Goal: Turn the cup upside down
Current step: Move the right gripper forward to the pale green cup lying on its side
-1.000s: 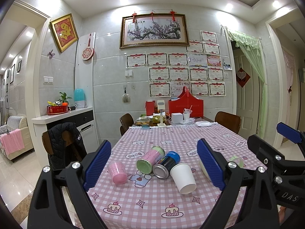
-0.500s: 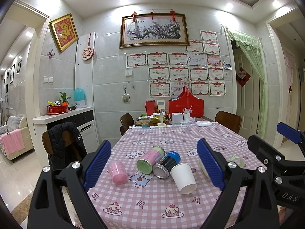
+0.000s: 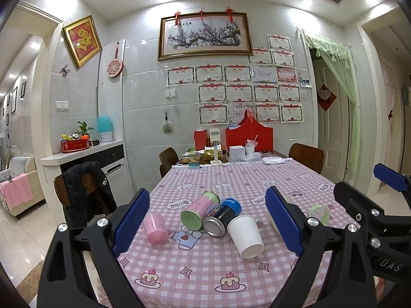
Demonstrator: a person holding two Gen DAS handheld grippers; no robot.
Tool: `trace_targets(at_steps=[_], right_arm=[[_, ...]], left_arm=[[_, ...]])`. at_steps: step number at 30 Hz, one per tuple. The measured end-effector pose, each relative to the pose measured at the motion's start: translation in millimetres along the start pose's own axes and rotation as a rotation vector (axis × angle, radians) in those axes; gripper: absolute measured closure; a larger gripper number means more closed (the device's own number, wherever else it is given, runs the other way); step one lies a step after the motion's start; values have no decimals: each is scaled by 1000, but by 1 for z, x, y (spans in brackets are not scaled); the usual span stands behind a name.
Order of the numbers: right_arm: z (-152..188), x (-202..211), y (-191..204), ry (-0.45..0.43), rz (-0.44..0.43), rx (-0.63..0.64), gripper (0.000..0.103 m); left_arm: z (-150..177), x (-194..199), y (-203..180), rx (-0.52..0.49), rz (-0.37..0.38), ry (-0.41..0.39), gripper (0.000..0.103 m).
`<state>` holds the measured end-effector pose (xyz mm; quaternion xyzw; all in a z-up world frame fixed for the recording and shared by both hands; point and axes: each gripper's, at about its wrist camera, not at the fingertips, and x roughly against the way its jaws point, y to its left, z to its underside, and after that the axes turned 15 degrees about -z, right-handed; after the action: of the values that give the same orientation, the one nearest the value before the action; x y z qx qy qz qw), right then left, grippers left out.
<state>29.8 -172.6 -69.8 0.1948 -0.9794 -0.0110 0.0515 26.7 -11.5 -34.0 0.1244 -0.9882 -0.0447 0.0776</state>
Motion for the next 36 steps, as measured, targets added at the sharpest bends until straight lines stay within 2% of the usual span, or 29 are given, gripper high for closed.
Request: trace_targets(at_steps=[9, 17, 24, 29, 36], right_arm=[[7, -4, -16, 55, 22, -22, 8], [23, -13, -39, 134, 65, -39, 8], [40, -30, -74, 203, 121, -71, 8], [45, -44, -109, 224, 174, -105, 8], [43, -64, -153, 237, 190, -171, 8]], left_arm=[[4, -15, -17, -32, 27, 54, 13], [25, -46, -48, -62, 91, 157, 13], [44, -91, -85, -58, 180, 283, 13], [52, -124, -118, -75, 175, 335, 13], [56, -161, -161, -96, 195, 412, 13]])
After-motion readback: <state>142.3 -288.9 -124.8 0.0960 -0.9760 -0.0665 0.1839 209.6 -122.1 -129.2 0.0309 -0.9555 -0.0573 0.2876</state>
